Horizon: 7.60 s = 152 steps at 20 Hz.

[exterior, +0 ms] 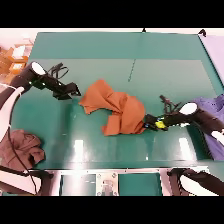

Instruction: Fold the shirts.

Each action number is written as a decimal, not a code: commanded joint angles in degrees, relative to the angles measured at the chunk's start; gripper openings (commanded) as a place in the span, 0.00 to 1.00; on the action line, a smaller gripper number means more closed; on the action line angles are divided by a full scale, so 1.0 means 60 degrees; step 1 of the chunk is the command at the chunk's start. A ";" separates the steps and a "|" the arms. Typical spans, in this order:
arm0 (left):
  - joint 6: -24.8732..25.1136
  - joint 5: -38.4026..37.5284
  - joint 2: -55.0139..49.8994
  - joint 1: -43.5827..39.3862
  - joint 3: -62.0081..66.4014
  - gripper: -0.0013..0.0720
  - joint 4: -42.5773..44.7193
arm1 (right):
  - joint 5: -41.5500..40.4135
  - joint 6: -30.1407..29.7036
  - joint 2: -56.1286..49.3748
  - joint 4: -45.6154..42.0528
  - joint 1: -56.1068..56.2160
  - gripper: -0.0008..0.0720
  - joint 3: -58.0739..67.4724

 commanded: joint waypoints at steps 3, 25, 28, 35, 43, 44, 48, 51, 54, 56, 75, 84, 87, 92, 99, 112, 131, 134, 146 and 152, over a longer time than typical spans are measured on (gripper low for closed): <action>0.1093 0.0251 -0.0590 0.0007 -0.0947 0.97 -0.1559 | 0.0601 -0.0608 0.0189 -0.0608 -0.1421 0.04 0.0189; 0.2758 -0.0841 0.1002 0.0018 0.1508 0.04 -0.2878 | 0.2240 -0.0820 0.0193 -0.0608 -0.2342 0.03 0.5005; 0.2517 -0.0780 0.1945 0.0015 0.3665 0.04 -0.2892 | 0.2776 -0.0820 0.0211 -0.0608 -0.2510 0.03 0.7435; 0.2535 0.1392 0.5082 0.0018 0.7705 0.04 -0.2127 | 0.2772 -0.0812 0.0856 -0.0670 -0.2943 0.04 1.3828; 0.1880 0.1599 0.6703 0.0015 0.7482 0.04 0.0328 | 0.1781 -0.0816 0.2830 -0.3005 -0.3264 0.04 1.3730; 0.1643 0.1672 0.6663 0.0018 0.7071 0.04 0.0634 | 0.1778 -0.0809 0.2812 -0.2994 -0.3264 0.04 1.3555; 0.1060 0.2466 0.6207 0.0018 0.4597 0.04 0.1792 | 0.1585 -0.0812 0.2419 -0.1869 -0.3260 0.04 1.1249; 0.1064 0.2269 0.4521 -0.0011 0.3734 0.04 0.1435 | 0.0233 -0.0889 0.1912 -0.0648 -0.3169 0.04 0.8153; 0.1177 0.2197 0.2098 -0.0015 0.3559 0.04 0.0430 | -0.2240 -0.0889 0.1024 -0.0481 -0.2422 0.04 0.5038; 0.1581 0.2379 0.0517 -0.0015 0.3559 0.05 -0.0539 | -0.4269 -0.0885 -0.0117 -0.0288 -0.1796 0.04 0.3636; 0.0106 -0.2925 0.1708 0.1821 -0.1501 0.75 -0.0368 | 0.1464 -0.3246 -0.3344 -0.0091 -0.6444 0.49 0.5446; 0.1118 0.0688 0.3013 0.0841 -0.6634 0.75 -0.2204 | 0.1428 -0.3384 -0.3442 0.0259 -0.6313 0.38 0.5446; 0.1333 0.0761 0.2430 -0.0036 -0.6677 0.61 -0.2754 | 0.1472 -0.3384 -0.3504 0.0215 -0.6317 0.49 0.5442; 0.1934 0.0361 0.2182 0.0353 -0.6116 0.05 -0.2430 | 0.2189 -0.3534 -0.4255 0.0229 -0.6291 0.60 0.5442; 0.1847 0.0750 0.2167 0.1902 -0.5176 0.05 -0.1679 | 0.3231 -0.4386 -0.5588 0.0335 -0.5584 0.60 0.5213; 0.1993 -0.1308 0.4309 0.1902 -0.1588 0.04 -0.1960 | 0.5377 -0.4732 -0.4058 0.3155 -0.4586 0.03 0.7206; 0.0809 -0.0229 0.8222 0.1902 0.6397 0.05 -0.0423 | -0.0645 -0.3053 0.4841 0.2106 -0.6655 0.04 1.1103; 0.0845 -0.0863 0.7668 0.1902 0.4328 0.05 -0.0597 | -0.0678 -0.3752 0.4688 0.3563 -0.6524 0.03 0.8200; 0.3340 0.2058 0.0481 0.1147 0.0404 0.05 -0.3406 | -0.2007 -0.4561 -0.4142 0.4186 -0.3559 0.03 0.5934; 0.3271 0.2543 -0.0707 0.1246 0.1971 0.05 -0.3340 | -0.0681 -0.3723 -0.6499 0.4076 -0.3687 0.03 0.8943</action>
